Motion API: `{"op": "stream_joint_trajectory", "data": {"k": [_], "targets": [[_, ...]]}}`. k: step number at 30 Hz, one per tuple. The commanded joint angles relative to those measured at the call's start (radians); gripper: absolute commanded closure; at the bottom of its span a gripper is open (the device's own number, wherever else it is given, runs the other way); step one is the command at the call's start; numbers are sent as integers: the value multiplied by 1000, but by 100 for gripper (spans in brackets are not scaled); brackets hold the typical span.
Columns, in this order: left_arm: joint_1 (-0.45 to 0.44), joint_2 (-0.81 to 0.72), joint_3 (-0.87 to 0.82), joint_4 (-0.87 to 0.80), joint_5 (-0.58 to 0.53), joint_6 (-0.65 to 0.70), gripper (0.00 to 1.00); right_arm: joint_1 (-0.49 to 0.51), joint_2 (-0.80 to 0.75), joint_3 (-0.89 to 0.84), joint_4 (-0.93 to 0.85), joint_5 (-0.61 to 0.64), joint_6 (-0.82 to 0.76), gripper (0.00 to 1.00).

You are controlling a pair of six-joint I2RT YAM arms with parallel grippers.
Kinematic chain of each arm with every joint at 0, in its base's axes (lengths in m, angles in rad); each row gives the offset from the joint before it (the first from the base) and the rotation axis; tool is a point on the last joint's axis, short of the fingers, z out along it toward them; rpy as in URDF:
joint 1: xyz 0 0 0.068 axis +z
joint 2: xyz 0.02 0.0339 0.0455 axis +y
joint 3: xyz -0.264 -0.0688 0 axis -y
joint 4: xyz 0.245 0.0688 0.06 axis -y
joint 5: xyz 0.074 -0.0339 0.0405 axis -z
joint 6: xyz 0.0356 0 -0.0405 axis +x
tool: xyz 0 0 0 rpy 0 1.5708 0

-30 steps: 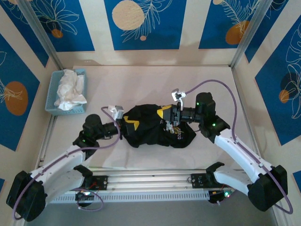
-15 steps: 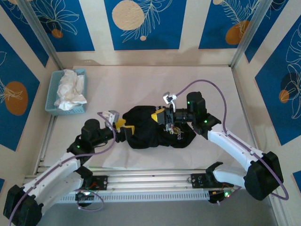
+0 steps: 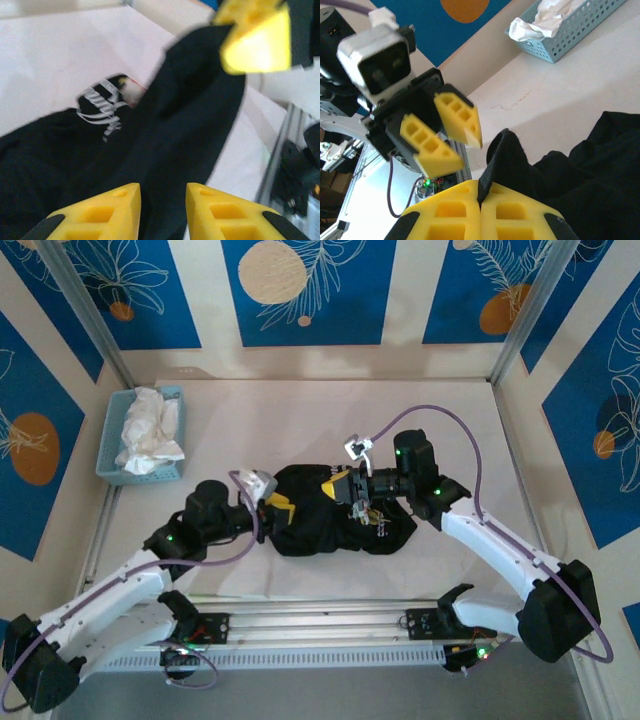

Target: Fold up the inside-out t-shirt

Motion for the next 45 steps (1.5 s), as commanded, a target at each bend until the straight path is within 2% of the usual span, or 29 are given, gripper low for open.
{"op": "stream_joint_trajectory", "data": {"k": [1,4,7,17,22,26,32,38,45], "targets": [[-40,53,64,-70,19,90,71,-8,5,34,-24,-18,11,100],[-49,128,115,-146,-41,115,69,-10,5,32,-28,-18,13,100],[-50,195,155,-192,-45,125,66,-13,2,30,-28,-17,13,100],[-51,280,175,-209,-77,145,67,-28,-4,22,-27,-16,16,100],[-52,315,183,-211,-55,153,68,-32,-4,22,-22,-16,23,100],[-52,326,195,-198,-49,154,80,-33,-5,22,-22,-15,22,100],[-51,271,191,-214,-48,124,100,-61,-28,28,-89,32,-9,100],[-51,155,154,-233,18,83,100,-140,-61,40,-135,63,14,100],[-49,50,111,-193,160,101,100,-165,-50,68,-196,106,31,100]]}}
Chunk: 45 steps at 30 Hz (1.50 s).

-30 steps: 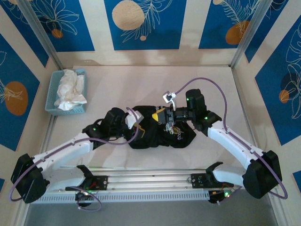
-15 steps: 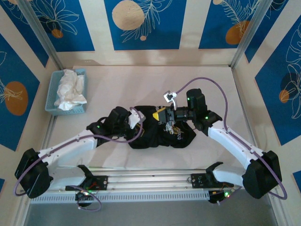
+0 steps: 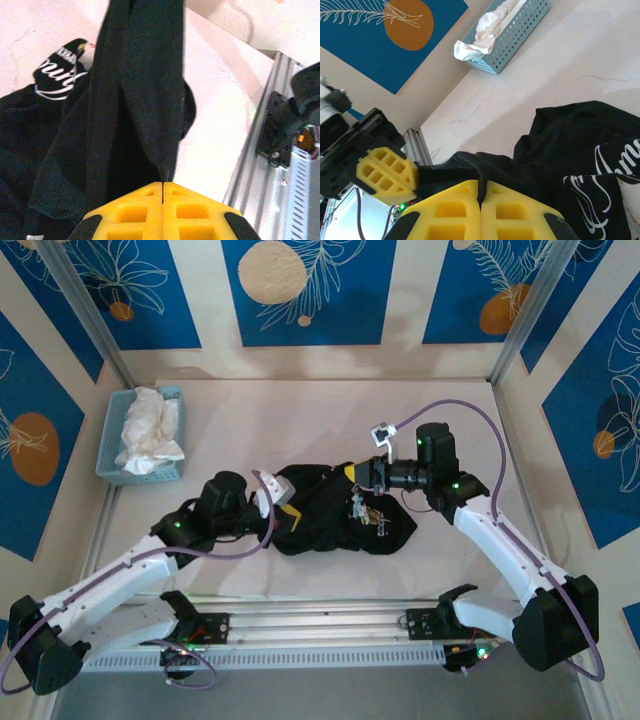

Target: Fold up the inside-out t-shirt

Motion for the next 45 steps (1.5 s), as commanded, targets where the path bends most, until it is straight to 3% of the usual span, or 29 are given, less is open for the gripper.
{"op": "stream_joint_trajectory", "data": {"k": [1,7,14,20,24,26,28,32,35,37,39,42,45], "targets": [[-7,-39,-29,28,122,4,100,-13,-6,44,-80,47,19,100],[-10,-76,-82,138,255,-7,100,-20,10,52,-121,74,37,100],[-88,65,-51,153,257,24,100,31,1,0,-210,104,41,98],[-205,222,17,98,251,91,100,87,-97,-100,-416,356,134,89],[-238,305,65,92,273,112,100,118,-221,-179,-413,536,205,73],[-236,312,84,69,256,124,75,131,-253,-186,-381,588,204,64],[-226,288,91,43,216,133,66,143,-254,-175,-342,637,177,59],[-160,174,21,91,130,83,52,159,-183,-143,-281,694,120,54],[-77,77,-60,159,-53,-39,42,169,-92,-104,-227,690,82,53],[16,39,-95,149,-191,-162,38,188,-14,-56,-196,692,50,51],[133,34,-112,102,-261,-274,34,205,67,1,-184,712,16,46],[287,81,-129,55,-268,-362,33,204,201,98,-217,756,-22,38],[340,178,-114,77,-243,-370,30,193,301,152,-241,791,-43,33]]}}
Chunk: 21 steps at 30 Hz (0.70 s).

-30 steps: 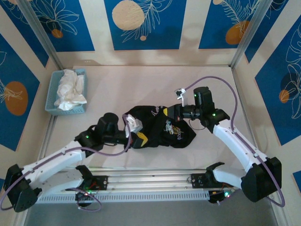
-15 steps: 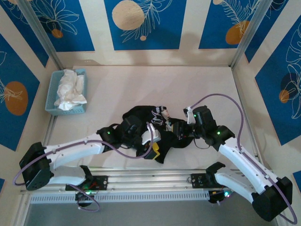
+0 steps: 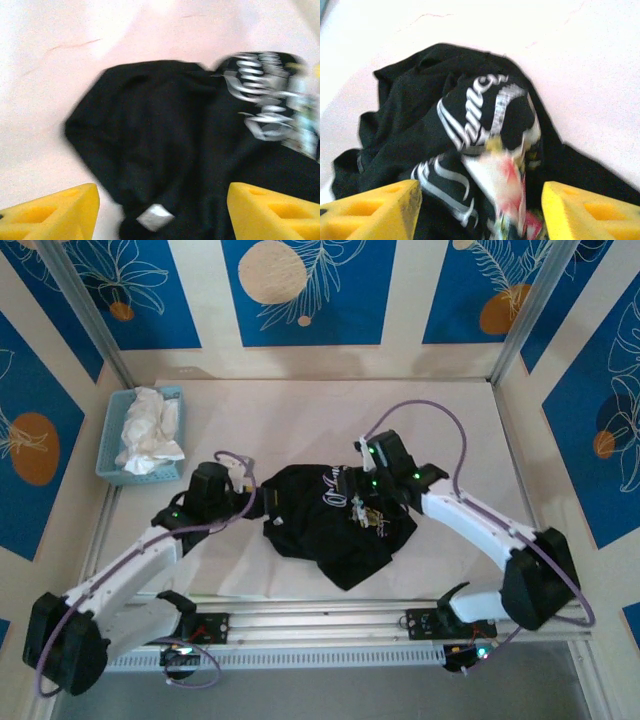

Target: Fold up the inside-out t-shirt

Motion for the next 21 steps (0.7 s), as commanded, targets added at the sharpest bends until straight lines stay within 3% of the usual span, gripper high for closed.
{"op": "stream_joint_trajectory", "data": {"k": [1,6,9,12,17,21], "targets": [[26,101,4,-5,-30,-86,29,-20,80,53,-16,45,-50,31],[33,332,68,98,3,-71,28,-62,206,82,35,-169,-18,27],[33,461,103,162,74,-84,33,-65,265,89,100,-283,17,36],[33,543,120,240,142,-107,49,-83,274,83,148,-291,30,63],[36,597,201,343,196,-108,98,-145,225,130,194,-267,-26,100],[51,510,298,398,231,-95,100,-216,99,230,184,-242,-118,100]]}}
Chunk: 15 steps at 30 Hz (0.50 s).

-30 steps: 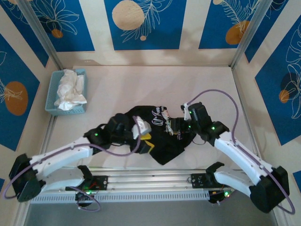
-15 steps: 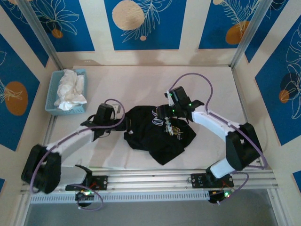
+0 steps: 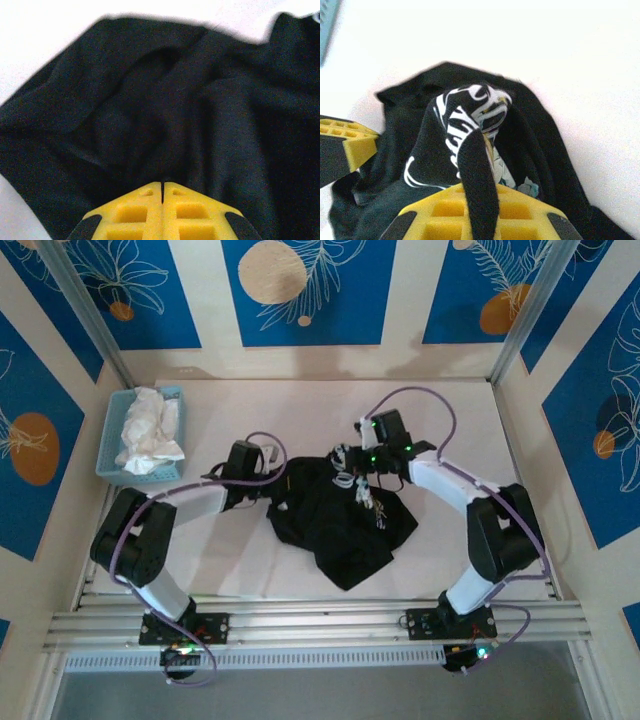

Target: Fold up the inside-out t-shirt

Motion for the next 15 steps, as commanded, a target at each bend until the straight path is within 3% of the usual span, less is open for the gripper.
{"op": "stream_joint_trajectory", "data": {"k": [1,6,10,12,13,15], "targets": [[17,-127,90,143,55,25,100,-53,-181,111,62,-8,-99,100],[14,-412,63,228,94,69,100,-44,-454,53,91,7,-202,100],[11,-623,-106,285,146,44,100,28,-709,-203,107,92,-188,98],[8,-695,-207,226,161,63,100,59,-803,-342,83,145,-135,89],[5,-719,-258,185,162,76,95,76,-843,-413,60,172,-95,82],[3,-738,-349,102,159,80,77,99,-894,-526,5,208,-17,65]]}}
